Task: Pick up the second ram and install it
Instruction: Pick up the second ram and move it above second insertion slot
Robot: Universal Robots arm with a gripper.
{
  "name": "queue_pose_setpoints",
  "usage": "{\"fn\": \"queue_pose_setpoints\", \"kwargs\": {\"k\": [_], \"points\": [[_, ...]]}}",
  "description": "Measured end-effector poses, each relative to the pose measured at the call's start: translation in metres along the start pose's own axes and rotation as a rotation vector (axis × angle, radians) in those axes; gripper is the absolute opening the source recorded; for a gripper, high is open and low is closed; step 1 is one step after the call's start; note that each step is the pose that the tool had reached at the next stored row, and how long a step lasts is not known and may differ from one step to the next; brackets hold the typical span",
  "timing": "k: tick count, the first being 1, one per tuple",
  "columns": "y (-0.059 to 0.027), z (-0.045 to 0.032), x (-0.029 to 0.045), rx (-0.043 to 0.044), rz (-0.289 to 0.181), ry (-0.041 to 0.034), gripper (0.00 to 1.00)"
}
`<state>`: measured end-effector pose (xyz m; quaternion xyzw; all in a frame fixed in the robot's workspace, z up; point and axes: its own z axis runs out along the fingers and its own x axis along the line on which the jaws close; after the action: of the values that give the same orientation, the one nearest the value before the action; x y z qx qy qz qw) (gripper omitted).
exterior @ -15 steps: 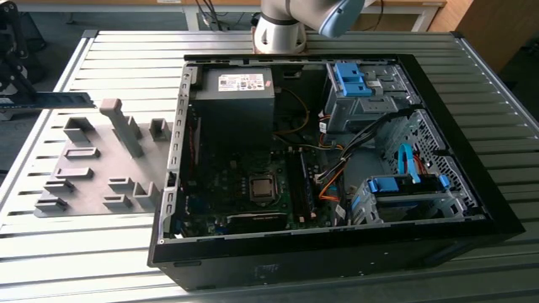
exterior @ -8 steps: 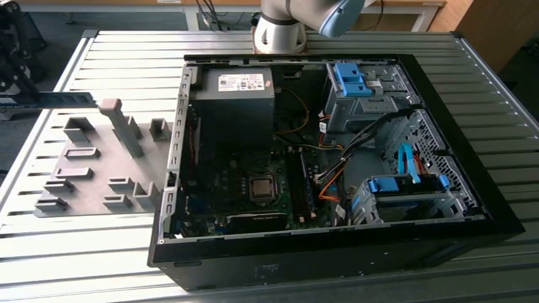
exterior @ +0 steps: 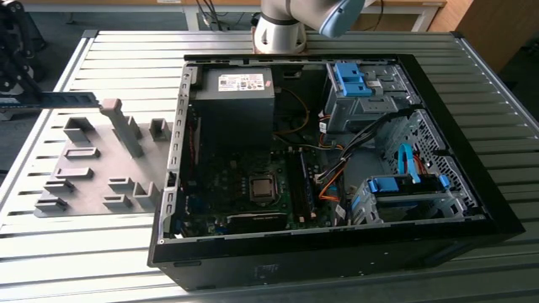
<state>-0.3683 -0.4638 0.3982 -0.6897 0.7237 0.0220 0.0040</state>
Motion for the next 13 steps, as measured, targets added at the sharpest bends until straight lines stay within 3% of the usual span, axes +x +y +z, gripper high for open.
{"fn": "queue_pose_setpoints", "kwargs": {"k": [13], "points": [[-0.0057,-0.0001,-0.0003,0.0000,0.000,0.0000,0.14]]}}
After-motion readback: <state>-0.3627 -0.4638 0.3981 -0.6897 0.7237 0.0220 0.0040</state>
